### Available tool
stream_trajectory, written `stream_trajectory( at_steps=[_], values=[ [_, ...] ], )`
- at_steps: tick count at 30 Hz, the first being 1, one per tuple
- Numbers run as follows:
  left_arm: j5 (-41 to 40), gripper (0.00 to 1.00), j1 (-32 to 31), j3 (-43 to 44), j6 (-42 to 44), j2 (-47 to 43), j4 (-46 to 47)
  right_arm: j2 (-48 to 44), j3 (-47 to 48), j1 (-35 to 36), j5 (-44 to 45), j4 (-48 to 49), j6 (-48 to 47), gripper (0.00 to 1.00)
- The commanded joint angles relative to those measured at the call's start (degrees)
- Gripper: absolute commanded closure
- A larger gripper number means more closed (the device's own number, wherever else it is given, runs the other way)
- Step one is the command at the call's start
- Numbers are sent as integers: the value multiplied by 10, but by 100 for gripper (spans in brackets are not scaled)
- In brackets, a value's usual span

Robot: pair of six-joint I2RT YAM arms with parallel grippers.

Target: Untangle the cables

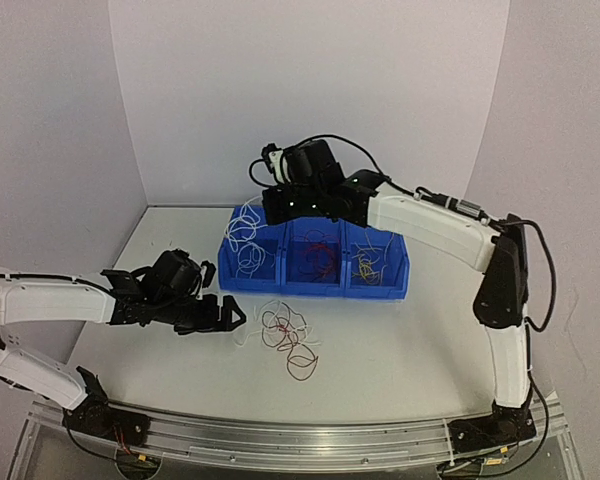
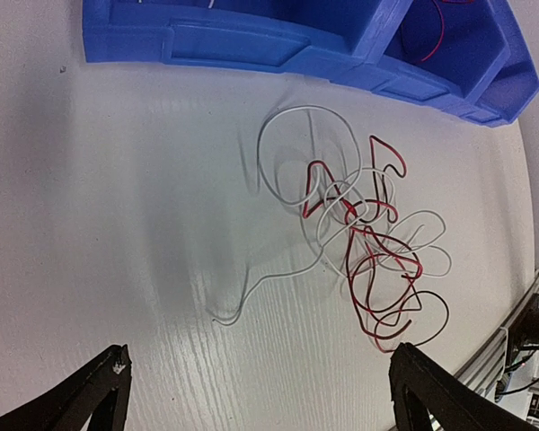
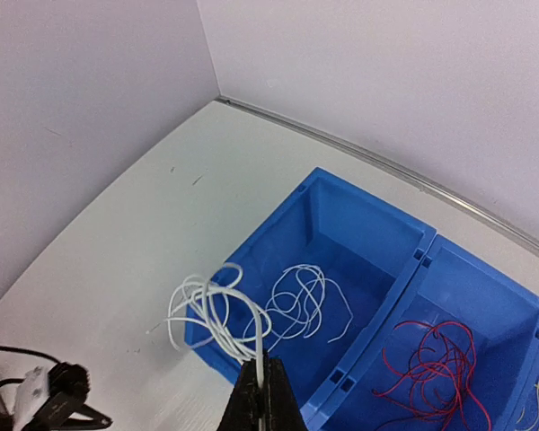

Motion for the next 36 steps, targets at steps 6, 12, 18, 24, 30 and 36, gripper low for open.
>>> stream_trajectory(
  at_steps=[6, 12, 18, 24, 30, 36],
  values=[
    [33, 1, 0, -16, 0, 3, 24, 123, 122, -5, 76, 1, -79, 66],
    [55, 4, 0, -15, 56, 17, 51, 30, 5, -5, -48, -4, -97, 29],
    [84, 10, 0, -20, 109, 47, 101, -131, -213, 6, -194, -4, -98, 23],
    [106, 25, -1, 6, 138, 113, 117, -226, -396, 10, -249, -3, -127, 23],
    [128, 33, -2, 47, 142, 192, 123, -217, -450, 11, -274, -1, -78, 27],
    [127, 39, -19, 85, 150, 241, 124, -190, -467, 17, -261, 8, -64, 28]
  ],
)
